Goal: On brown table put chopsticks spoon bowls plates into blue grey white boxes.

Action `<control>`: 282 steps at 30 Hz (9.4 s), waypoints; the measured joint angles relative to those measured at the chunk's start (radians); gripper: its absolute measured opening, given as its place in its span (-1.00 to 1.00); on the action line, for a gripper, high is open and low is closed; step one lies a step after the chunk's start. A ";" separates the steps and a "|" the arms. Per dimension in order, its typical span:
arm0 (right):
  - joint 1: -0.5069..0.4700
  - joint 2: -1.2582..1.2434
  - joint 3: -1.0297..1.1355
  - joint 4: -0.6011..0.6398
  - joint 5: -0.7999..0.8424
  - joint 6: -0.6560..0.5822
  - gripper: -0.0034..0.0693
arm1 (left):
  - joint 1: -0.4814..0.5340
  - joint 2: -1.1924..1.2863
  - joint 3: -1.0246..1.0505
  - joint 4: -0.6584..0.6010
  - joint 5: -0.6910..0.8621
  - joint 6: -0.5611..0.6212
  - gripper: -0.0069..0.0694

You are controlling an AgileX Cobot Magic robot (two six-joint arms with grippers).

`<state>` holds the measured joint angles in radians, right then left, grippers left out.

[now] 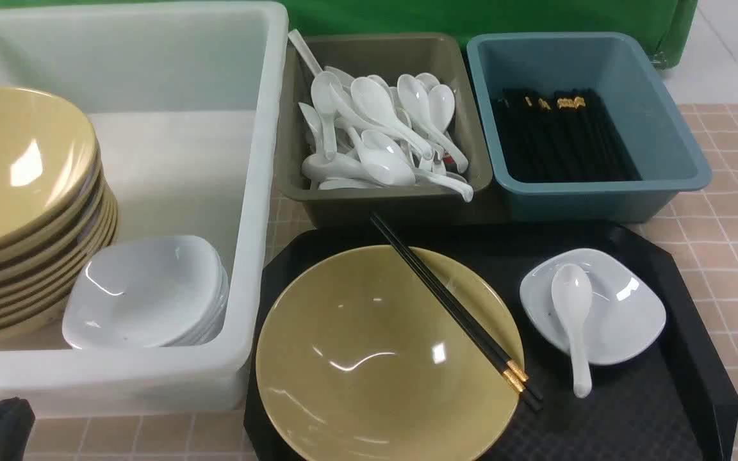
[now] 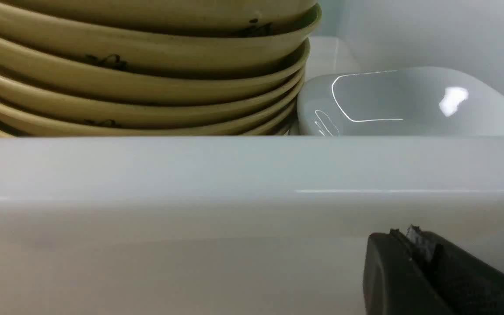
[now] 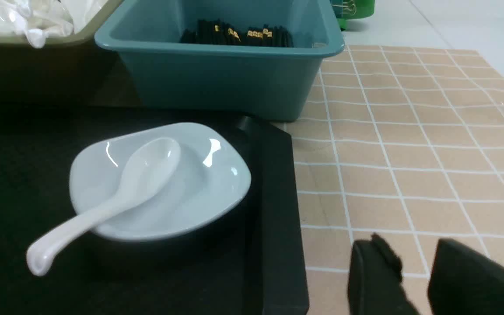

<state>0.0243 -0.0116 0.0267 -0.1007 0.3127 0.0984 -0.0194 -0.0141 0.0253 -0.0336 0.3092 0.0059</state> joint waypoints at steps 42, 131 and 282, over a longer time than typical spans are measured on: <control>0.000 0.000 0.000 0.000 0.001 0.000 -0.25 | 0.000 0.000 0.000 0.000 0.000 0.001 -0.81; 0.609 1.704 -1.556 0.226 0.913 -0.505 -0.45 | -0.458 1.264 -1.222 -0.038 0.695 0.376 -0.81; 0.397 2.110 -2.078 0.246 0.219 -0.313 0.04 | -0.119 1.473 -1.301 -0.703 0.640 0.886 -0.81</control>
<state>0.4209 2.0982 -2.0514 0.1456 0.5315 -0.2143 -0.1383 1.4586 -1.2758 -0.7370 0.9496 0.8918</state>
